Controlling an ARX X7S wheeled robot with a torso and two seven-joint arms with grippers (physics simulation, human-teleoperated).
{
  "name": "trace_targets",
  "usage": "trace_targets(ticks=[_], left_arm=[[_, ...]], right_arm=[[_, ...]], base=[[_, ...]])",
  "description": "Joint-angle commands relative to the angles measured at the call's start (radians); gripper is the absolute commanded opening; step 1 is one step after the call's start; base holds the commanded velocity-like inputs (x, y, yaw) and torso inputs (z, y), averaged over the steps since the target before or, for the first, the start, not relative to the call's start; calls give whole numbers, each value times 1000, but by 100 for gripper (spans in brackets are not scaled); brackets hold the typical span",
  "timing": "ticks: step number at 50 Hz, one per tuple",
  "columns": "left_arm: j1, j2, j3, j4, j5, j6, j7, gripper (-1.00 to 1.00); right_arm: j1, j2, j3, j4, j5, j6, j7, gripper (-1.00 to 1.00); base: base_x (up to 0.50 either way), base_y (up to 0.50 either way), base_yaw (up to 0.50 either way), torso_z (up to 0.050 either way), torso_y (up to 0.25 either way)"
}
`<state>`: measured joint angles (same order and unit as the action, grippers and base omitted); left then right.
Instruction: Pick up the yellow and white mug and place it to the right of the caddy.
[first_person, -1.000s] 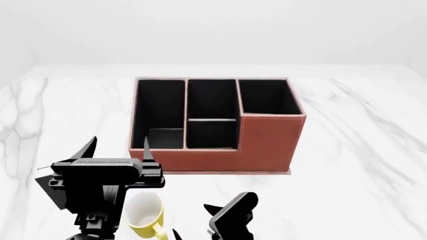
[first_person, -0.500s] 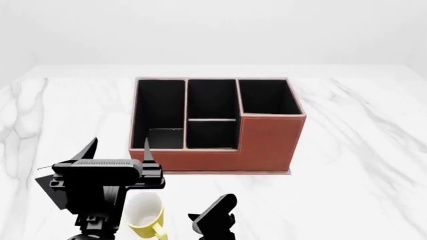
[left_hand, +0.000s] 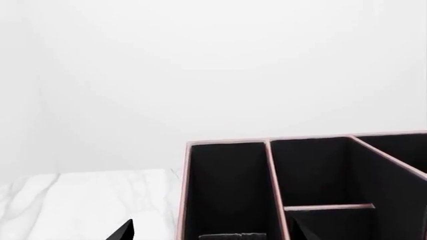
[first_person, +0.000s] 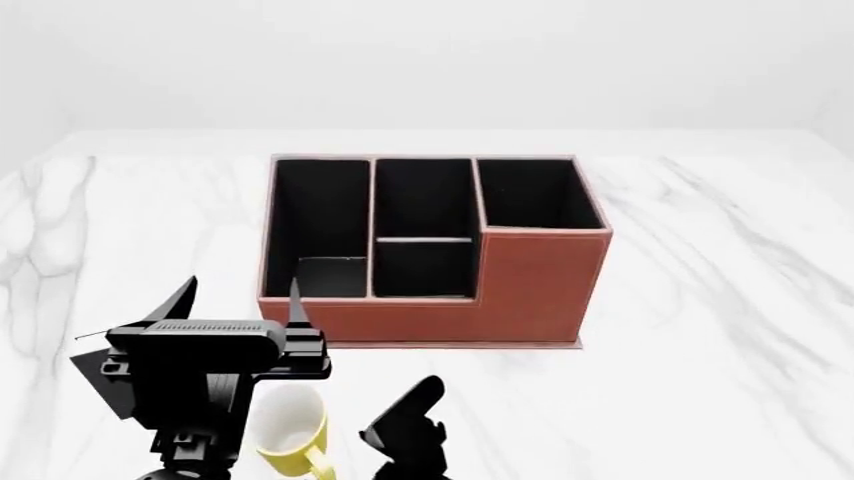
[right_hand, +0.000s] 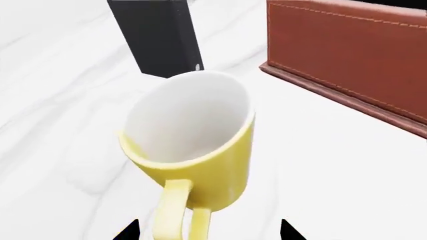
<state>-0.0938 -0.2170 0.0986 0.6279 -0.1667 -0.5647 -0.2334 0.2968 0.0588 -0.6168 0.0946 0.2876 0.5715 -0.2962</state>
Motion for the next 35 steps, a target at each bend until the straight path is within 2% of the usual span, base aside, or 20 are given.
trace_targets(ticks=[1, 13, 14, 24, 35], left_arm=[[-1, -5, 4, 0, -7, 2, -4, 100], [1, -11, 6, 6, -16, 3, -7, 100], [1, -11, 6, 6, -17, 4, -8, 100], [2, -16, 9, 10, -21, 3, -13, 100], [4, -21, 9, 9, -26, 8, -17, 100]], right_arm=[[68, -29, -17, 159, 22, -36, -26, 100], [115, -40, -48, 289, 64, -84, -32, 100], [118, -39, -49, 293, 69, -85, -30, -100], [106, -11, -61, 224, 96, -69, 7, -100], [50, 52, -45, 15, 108, -34, 101, -100]], base=[[0, 0, 0, 0, 0], [0, 0, 0, 0, 0], [0, 0, 0, 0, 0], [0, 0, 0, 0, 0], [0, 0, 0, 0, 0]])
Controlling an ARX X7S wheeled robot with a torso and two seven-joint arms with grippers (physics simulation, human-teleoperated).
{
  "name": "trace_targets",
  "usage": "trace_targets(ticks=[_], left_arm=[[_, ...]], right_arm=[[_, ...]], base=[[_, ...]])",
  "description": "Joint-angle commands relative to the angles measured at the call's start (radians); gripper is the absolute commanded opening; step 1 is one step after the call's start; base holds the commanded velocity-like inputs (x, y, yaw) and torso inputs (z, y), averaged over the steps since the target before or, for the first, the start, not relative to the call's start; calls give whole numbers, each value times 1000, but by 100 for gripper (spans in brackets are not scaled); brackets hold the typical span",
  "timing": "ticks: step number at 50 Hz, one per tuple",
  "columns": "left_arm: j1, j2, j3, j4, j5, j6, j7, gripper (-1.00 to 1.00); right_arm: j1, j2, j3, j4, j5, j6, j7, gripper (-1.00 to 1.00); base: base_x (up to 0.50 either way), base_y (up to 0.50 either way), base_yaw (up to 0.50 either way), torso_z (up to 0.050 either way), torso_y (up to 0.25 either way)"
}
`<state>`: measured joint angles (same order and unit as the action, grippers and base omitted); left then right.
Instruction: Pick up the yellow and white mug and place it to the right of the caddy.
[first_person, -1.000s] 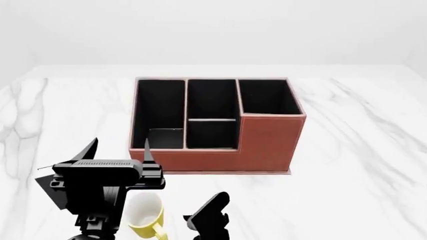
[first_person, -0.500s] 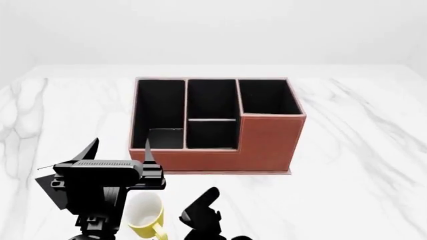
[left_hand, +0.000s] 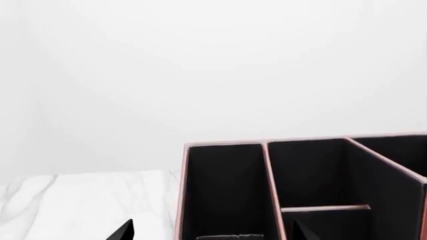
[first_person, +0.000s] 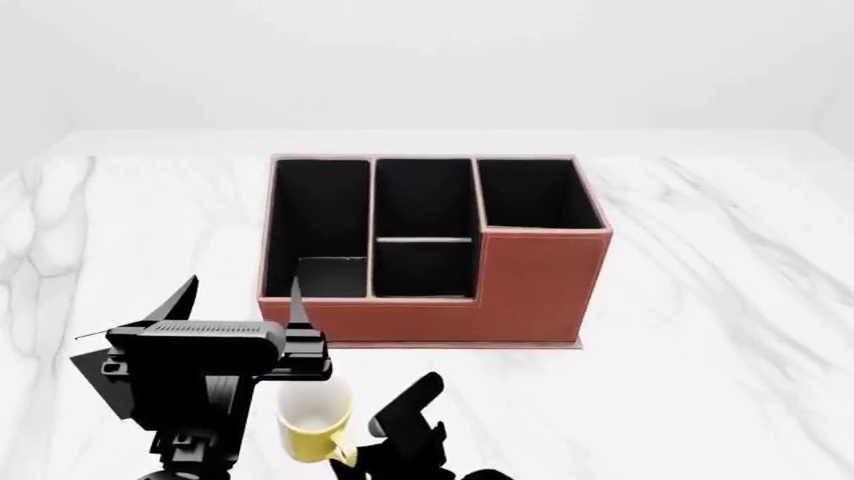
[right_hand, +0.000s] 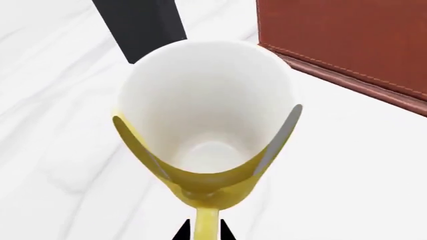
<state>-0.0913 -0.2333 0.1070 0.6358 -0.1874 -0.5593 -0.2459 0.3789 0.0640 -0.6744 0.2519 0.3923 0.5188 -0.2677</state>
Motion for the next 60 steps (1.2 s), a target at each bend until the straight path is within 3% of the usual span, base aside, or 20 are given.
trace_targets(ticks=[1, 21, 60], left_arm=[[2, -5, 1, 1, -5, 3, -6, 100], [5, -12, 3, 12, -13, 2, -20, 100], [-3, -26, 10, 26, -26, -13, -45, 100]], right_arm=[[-38, 54, 16, -162, 6, 23, 81, -100], [-140, 164, 109, -427, 38, 77, 227, -100], [-379, 359, 482, -717, 173, 98, 466, -100]], base=[[0, 0, 0, 0, 0], [0, 0, 0, 0, 0], [0, 0, 0, 0, 1]])
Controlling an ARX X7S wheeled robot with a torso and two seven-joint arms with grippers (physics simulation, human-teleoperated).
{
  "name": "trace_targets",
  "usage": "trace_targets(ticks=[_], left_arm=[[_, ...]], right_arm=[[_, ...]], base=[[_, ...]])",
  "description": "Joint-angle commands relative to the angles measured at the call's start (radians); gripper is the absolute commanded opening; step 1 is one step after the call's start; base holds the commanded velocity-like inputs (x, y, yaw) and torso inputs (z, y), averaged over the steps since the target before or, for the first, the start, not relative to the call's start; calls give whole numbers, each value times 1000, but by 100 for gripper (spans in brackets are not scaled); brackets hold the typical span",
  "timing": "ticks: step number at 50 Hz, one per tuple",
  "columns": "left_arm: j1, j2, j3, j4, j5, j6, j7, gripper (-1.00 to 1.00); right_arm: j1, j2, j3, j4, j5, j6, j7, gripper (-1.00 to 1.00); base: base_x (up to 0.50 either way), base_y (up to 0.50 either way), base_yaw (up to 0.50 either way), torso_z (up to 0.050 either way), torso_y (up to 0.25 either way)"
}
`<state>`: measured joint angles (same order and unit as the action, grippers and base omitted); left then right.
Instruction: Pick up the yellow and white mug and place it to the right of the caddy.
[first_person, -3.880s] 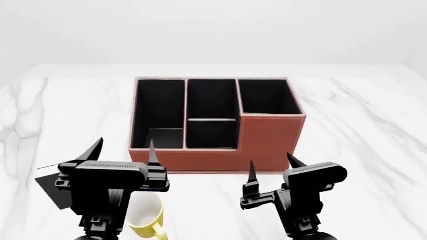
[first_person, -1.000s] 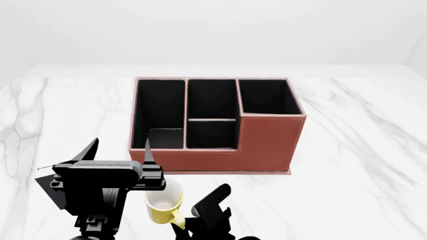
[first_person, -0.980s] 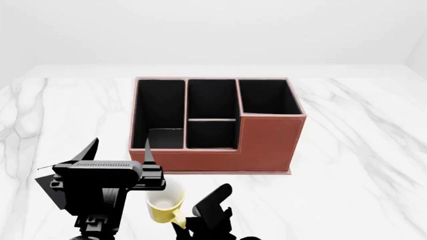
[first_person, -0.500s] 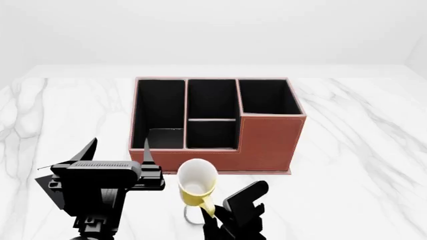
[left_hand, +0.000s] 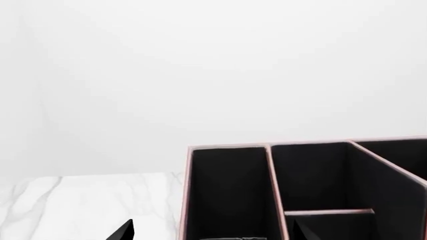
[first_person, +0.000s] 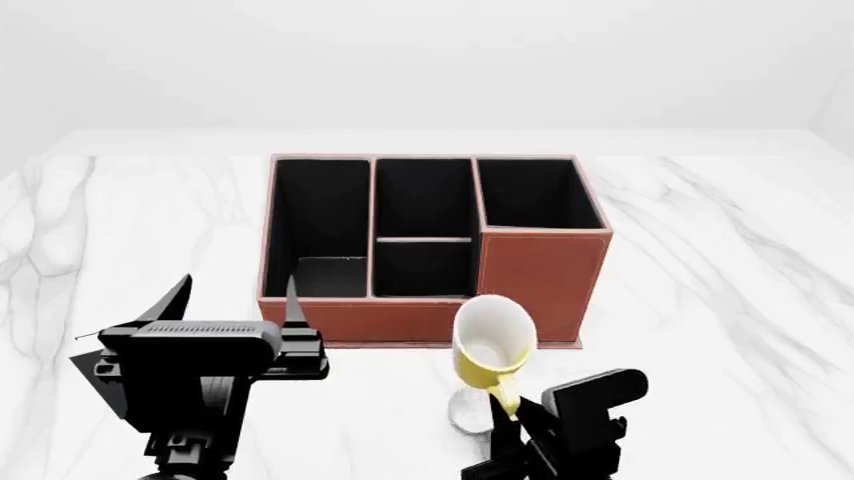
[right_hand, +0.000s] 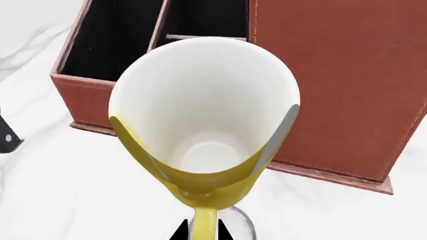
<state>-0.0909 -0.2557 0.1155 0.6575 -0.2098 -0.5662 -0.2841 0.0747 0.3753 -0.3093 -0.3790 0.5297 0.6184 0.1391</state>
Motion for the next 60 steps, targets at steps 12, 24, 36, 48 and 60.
trace_targets(ticks=[12, 24, 36, 48, 60], left_arm=[[-6, -7, 1, 5, -10, -7, -14, 100], [-3, -12, 2, 0, -14, -1, -20, 100], [-1, -17, 3, 2, -19, 1, -26, 100], [-3, -21, 12, 6, -19, 0, -33, 100], [-3, -26, 16, 12, -22, -2, -40, 100]], right_arm=[[-139, 77, 215, -124, 67, -2, 114, -100], [-185, 90, 326, -140, 83, 7, 202, -100], [-136, 93, 374, -62, 71, 11, 244, -100], [-46, 108, 400, 41, 50, 13, 260, -100], [103, 106, 346, 196, 17, 16, 232, -100]], base=[[0, 0, 0, 0, 0], [0, 0, 0, 0, 1], [0, 0, 0, 0, 0], [0, 0, 0, 0, 1], [0, 0, 0, 0, 1]])
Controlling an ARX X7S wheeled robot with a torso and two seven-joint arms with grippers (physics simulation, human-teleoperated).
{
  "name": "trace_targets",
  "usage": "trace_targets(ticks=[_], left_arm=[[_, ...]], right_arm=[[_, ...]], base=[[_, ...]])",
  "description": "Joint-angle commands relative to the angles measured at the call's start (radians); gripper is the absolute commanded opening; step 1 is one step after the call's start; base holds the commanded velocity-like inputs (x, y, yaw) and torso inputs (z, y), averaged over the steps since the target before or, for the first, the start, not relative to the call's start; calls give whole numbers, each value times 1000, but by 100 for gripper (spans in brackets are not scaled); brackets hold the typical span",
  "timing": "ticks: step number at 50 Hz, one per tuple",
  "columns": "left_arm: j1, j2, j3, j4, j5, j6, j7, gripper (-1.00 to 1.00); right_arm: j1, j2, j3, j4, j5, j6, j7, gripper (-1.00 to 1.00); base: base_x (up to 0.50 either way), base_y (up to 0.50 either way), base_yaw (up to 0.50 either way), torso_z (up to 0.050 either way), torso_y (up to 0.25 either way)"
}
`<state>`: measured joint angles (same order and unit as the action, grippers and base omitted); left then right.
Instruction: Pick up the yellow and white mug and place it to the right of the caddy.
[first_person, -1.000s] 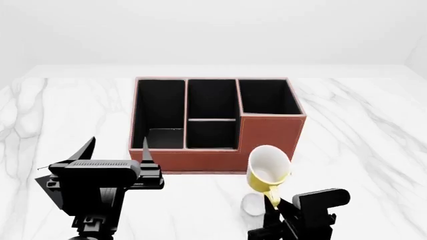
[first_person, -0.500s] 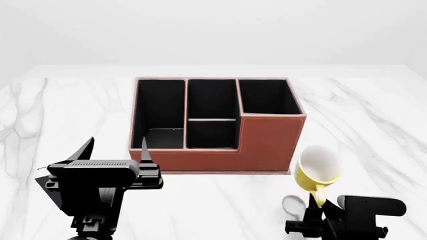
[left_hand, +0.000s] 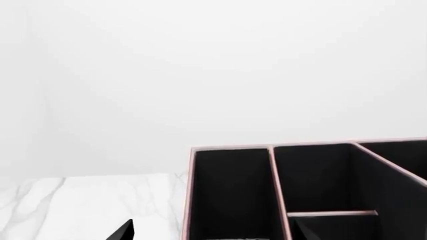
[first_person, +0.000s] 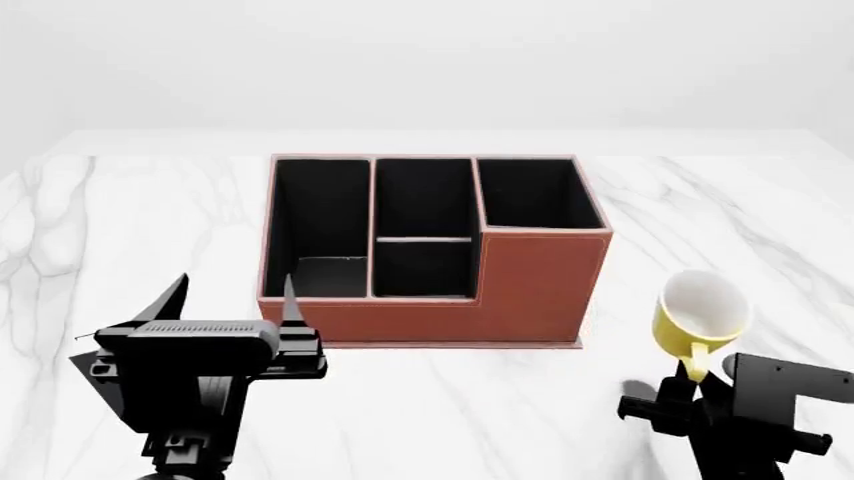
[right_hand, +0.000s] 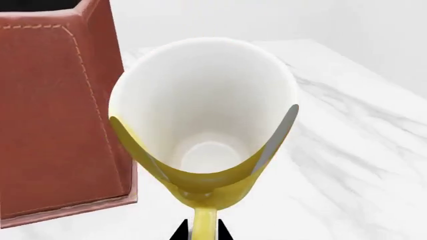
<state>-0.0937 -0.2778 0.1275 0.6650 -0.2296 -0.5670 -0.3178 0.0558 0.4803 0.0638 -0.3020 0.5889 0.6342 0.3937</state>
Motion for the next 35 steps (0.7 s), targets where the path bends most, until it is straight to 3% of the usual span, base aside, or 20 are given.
trace_targets(ticks=[1, 20, 35], left_arm=[[0, -4, 4, 4, -3, -2, -7, 100], [-1, -11, 7, 2, -11, 3, -13, 100], [-3, -16, 12, 6, -16, 0, -20, 100]], right_arm=[[136, -1, -35, 134, -46, -1, -29, -100], [440, -61, -182, 561, -153, -87, -150, -100], [571, -103, -230, 857, -219, -179, -192, -100]], base=[[0, 0, 0, 0, 0], [0, 0, 0, 0, 1], [0, 0, 0, 0, 1]])
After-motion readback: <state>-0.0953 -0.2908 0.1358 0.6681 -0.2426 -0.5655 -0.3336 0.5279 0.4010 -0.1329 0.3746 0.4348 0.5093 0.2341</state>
